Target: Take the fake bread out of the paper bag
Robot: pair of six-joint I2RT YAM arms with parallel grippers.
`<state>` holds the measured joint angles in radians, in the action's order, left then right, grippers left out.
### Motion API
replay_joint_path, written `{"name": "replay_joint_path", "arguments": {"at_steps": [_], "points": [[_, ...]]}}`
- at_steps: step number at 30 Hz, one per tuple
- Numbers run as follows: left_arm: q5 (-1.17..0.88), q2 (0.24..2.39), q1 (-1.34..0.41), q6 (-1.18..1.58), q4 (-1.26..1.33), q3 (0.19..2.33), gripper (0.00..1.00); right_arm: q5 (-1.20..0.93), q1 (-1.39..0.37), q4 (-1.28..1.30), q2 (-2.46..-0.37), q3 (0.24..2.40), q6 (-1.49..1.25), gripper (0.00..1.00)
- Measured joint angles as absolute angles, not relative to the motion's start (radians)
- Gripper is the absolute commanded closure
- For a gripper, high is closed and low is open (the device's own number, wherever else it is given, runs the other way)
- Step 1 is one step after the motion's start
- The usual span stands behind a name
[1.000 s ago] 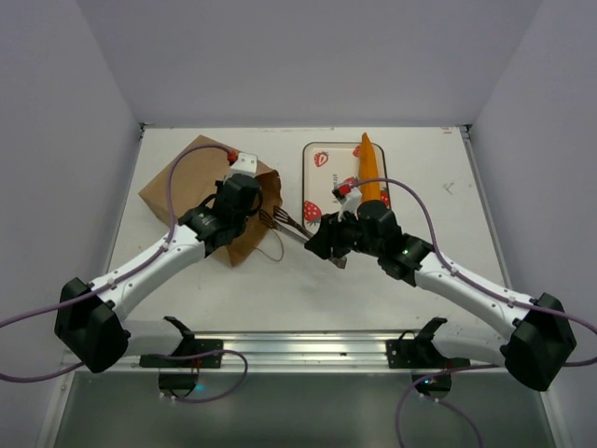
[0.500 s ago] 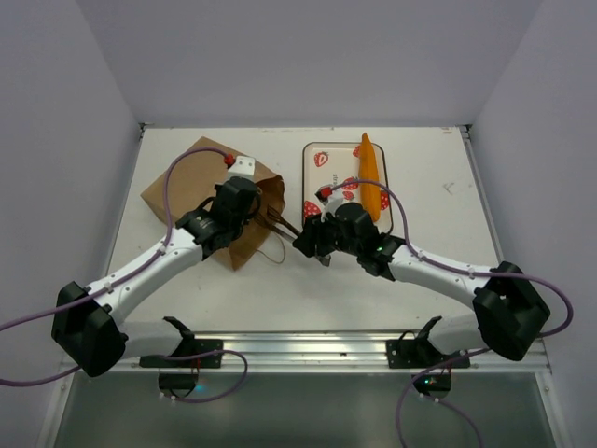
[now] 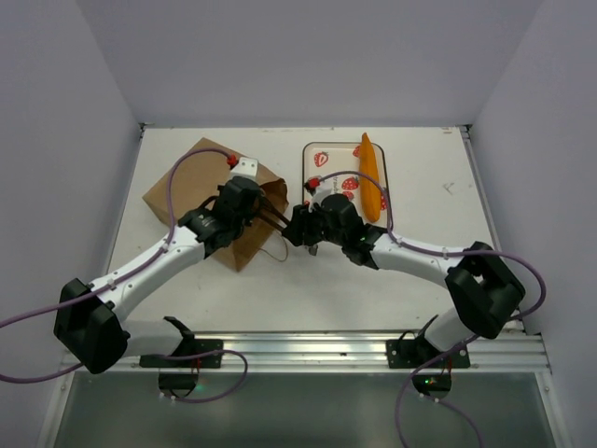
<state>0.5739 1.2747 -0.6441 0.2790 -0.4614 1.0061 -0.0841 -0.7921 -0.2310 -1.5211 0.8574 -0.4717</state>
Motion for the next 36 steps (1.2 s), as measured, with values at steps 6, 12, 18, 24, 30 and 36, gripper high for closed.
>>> {"name": "replay_joint_path", "arguments": {"at_steps": [6,12,18,24,30,36], "points": [[0.566,1.274,-0.644,0.280,-0.469,1.024,1.00,-0.073,-0.792,-0.248,-1.578,0.918,-0.471,0.47],[0.560,1.251,-0.644,0.282,-0.485,1.025,1.00,-0.067,-0.792,-0.255,-1.634,0.980,-0.470,0.44],[0.552,1.220,-0.644,0.291,-0.503,1.025,1.00,-0.061,-0.792,-0.255,-1.681,1.037,-0.468,0.43],[0.552,1.195,-0.644,0.296,-0.517,1.025,1.00,-0.054,-0.792,-0.254,-1.727,1.063,-0.469,0.43],[0.553,1.171,-0.644,0.296,-0.521,1.024,1.00,-0.042,-0.792,-0.258,-1.763,1.068,-0.473,0.43],[0.553,1.168,-0.644,0.296,-0.525,1.021,1.00,-0.042,-0.792,-0.270,-1.802,1.084,-0.480,0.45]]}}
